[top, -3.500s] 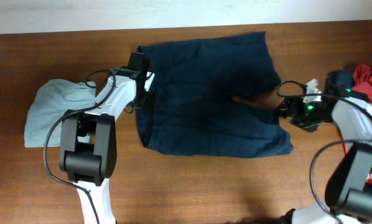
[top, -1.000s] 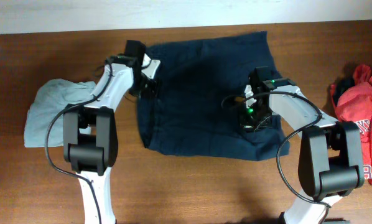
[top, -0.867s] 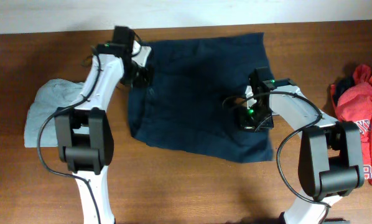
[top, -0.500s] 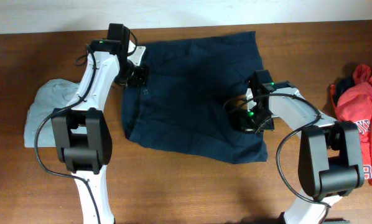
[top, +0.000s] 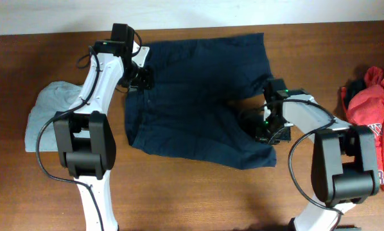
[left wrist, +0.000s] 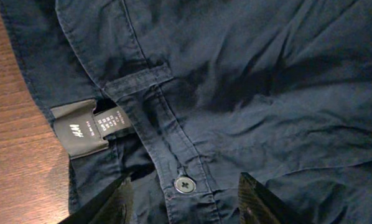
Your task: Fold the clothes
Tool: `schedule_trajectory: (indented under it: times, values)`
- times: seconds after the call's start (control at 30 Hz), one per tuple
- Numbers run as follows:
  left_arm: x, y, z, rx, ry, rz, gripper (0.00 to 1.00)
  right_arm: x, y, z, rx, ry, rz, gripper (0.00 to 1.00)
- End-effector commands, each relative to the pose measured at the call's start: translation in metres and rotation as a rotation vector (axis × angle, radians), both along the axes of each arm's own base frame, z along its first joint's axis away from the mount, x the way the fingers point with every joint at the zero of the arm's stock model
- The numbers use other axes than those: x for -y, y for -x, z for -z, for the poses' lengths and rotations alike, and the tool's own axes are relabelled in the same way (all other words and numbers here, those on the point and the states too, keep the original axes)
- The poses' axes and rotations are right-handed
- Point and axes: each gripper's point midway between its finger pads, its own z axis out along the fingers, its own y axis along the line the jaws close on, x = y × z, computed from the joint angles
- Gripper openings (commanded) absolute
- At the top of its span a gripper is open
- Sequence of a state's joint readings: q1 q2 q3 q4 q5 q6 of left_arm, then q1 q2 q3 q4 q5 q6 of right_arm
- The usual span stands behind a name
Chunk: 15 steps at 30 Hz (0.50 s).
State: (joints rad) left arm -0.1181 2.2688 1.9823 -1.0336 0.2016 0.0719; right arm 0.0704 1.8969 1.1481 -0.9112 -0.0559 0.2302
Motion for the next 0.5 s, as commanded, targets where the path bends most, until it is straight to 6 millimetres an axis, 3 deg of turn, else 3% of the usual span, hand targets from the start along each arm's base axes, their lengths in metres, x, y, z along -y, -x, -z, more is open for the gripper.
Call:
schedule_trajectory:
  times: [0.0, 0.13, 0.27, 0.4, 0.47]
  values:
    - [0.001, 0.001, 0.024, -0.047, -0.005, 0.014, 0.56, 0.031, 0.020, 0.015, -0.073, 0.061, 0.086, 0.04]
    - [0.001, 0.005, 0.045, -0.095, -0.007, 0.007, 0.56, 0.039, 0.021, 0.015, -0.079, 0.045, 0.123, 0.04]
    - [0.005, 0.003, 0.045, -0.085, 0.013, 0.011, 0.56, 0.038, 0.021, 0.015, -0.078, 0.046, 0.120, 0.04]
    - [0.023, 0.000, 0.042, -0.070, 0.089, 0.037, 0.56, 0.038, 0.021, 0.015, -0.078, 0.046, 0.121, 0.04]
    - [0.028, -0.001, 0.041, -0.066, 0.104, 0.046, 0.49, 0.038, 0.021, 0.015, -0.078, 0.046, 0.121, 0.04]
